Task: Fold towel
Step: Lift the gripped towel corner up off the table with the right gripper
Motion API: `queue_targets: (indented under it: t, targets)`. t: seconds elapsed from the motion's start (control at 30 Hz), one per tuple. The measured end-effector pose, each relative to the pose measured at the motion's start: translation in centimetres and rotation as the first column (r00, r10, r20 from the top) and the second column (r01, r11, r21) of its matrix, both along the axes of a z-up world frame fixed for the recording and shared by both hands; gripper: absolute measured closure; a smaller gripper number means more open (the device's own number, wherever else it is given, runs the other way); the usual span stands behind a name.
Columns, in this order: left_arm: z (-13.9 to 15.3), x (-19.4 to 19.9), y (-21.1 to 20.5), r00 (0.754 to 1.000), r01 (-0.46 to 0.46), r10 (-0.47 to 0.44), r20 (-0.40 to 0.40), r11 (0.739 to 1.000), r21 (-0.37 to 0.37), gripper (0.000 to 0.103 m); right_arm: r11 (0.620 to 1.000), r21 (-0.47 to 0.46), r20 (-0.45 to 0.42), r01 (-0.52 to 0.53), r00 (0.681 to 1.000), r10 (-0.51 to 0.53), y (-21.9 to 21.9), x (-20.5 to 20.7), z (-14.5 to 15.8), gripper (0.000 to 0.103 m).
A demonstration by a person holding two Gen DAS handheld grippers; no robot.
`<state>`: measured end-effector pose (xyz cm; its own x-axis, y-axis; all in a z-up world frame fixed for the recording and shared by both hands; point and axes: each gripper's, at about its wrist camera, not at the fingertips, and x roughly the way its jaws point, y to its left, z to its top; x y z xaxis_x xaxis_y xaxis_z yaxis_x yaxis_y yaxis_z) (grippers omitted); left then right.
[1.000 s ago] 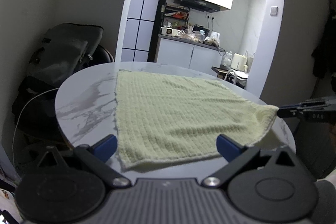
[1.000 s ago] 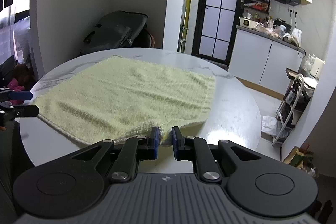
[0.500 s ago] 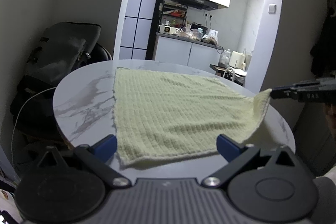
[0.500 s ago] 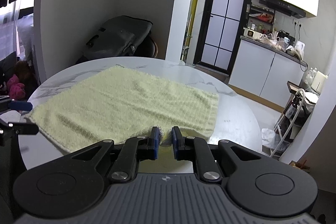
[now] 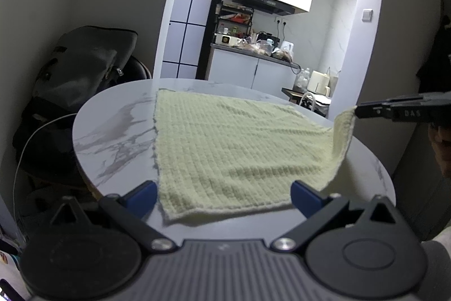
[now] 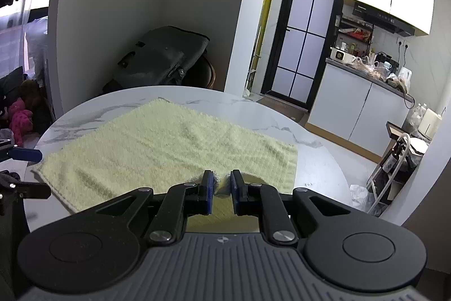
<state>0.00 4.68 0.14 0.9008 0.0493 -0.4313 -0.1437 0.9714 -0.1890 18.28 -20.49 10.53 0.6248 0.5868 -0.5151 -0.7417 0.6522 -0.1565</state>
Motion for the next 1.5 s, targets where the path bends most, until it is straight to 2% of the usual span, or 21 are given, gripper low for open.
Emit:
queue_targets:
  t: [0.67,1.5]
  targets:
    - [0.1,-1.0,-0.1,0.999,-0.003,0.003,0.038,1.000,0.003,0.001,0.999,-0.018,0.038,-0.029,0.999,0.029,3.6,0.6,1.1,0.088]
    - [0.0,-1.3,0.6,0.998,0.021,-0.019,0.066,0.999,-0.024,0.001,0.994,-0.019,0.082,-0.103,0.991,0.105,12.0,3.3,1.9,0.088]
